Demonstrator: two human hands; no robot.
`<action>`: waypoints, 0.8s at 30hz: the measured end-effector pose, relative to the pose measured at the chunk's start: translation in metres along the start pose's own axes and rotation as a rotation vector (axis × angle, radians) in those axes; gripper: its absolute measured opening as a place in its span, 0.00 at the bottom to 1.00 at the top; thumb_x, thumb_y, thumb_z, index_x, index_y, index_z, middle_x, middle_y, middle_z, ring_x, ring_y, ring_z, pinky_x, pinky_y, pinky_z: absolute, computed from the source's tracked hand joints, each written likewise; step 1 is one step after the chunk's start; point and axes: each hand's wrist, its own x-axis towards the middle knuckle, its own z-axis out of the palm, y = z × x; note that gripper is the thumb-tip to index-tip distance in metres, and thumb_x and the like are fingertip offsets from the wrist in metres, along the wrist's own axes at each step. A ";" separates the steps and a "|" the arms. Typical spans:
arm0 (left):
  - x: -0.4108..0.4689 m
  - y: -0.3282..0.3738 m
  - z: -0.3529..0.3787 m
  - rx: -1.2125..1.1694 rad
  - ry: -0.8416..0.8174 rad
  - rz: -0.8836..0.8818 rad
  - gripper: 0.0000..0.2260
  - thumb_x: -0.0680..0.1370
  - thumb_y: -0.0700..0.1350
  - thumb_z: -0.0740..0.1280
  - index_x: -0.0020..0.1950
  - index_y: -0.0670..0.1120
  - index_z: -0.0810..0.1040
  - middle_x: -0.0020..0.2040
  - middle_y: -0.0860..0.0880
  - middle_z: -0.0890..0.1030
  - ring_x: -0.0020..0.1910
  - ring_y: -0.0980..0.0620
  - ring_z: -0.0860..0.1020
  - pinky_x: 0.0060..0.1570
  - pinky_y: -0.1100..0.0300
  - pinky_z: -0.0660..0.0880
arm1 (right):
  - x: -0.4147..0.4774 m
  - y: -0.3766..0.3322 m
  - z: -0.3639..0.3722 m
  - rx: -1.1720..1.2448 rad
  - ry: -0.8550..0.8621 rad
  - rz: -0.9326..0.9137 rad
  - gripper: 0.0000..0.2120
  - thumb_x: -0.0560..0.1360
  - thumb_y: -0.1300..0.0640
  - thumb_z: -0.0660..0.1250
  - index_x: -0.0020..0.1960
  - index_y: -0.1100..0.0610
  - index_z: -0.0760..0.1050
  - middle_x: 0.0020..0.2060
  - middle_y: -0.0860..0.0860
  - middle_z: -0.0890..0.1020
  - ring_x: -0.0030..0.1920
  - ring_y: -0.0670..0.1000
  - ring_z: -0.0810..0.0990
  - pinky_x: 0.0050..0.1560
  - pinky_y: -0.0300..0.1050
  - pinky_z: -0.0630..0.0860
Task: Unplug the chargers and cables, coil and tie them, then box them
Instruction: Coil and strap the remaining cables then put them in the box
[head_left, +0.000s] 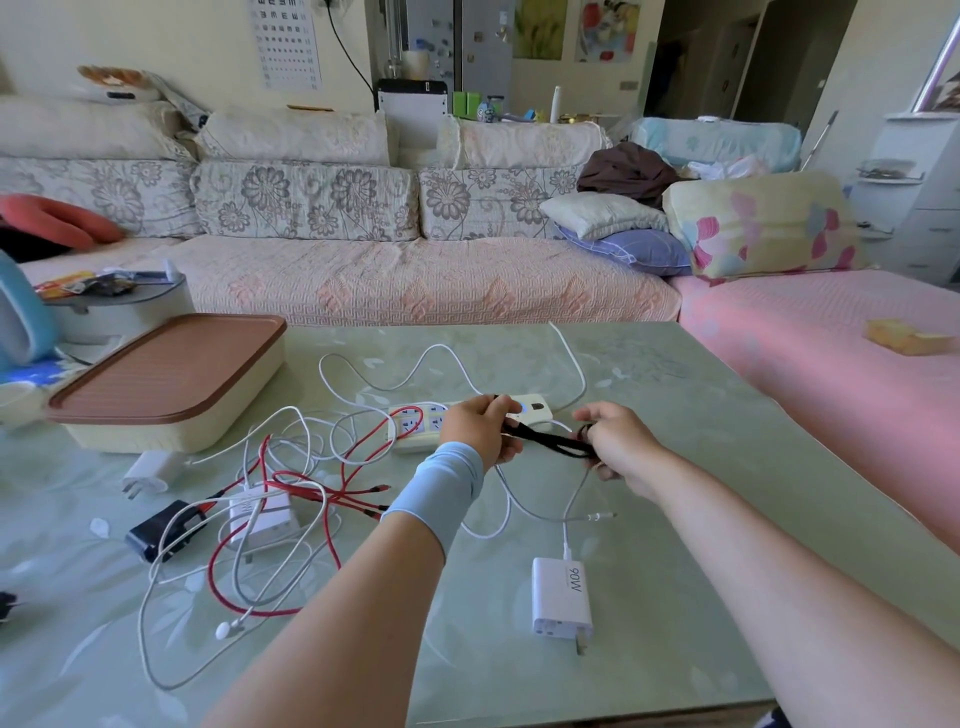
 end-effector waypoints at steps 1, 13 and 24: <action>0.000 0.000 0.001 -0.008 0.000 -0.003 0.09 0.79 0.39 0.61 0.41 0.43 0.78 0.34 0.46 0.74 0.19 0.52 0.74 0.22 0.65 0.71 | -0.004 -0.002 0.001 -0.050 -0.048 -0.039 0.19 0.74 0.70 0.53 0.49 0.52 0.77 0.41 0.54 0.80 0.29 0.52 0.70 0.25 0.37 0.58; -0.004 0.004 0.001 -0.078 -0.067 0.094 0.05 0.77 0.38 0.69 0.51 0.43 0.84 0.43 0.43 0.83 0.39 0.48 0.82 0.46 0.56 0.82 | -0.018 -0.017 0.011 -0.181 -0.241 -0.235 0.19 0.74 0.40 0.69 0.40 0.56 0.82 0.29 0.46 0.72 0.33 0.46 0.70 0.37 0.43 0.63; -0.004 0.009 -0.005 -0.039 0.118 0.146 0.09 0.74 0.48 0.72 0.53 0.48 0.85 0.39 0.54 0.81 0.33 0.57 0.75 0.42 0.64 0.74 | -0.029 -0.028 0.021 -0.047 -0.327 -0.276 0.16 0.71 0.39 0.73 0.43 0.51 0.86 0.30 0.46 0.73 0.34 0.45 0.69 0.40 0.40 0.65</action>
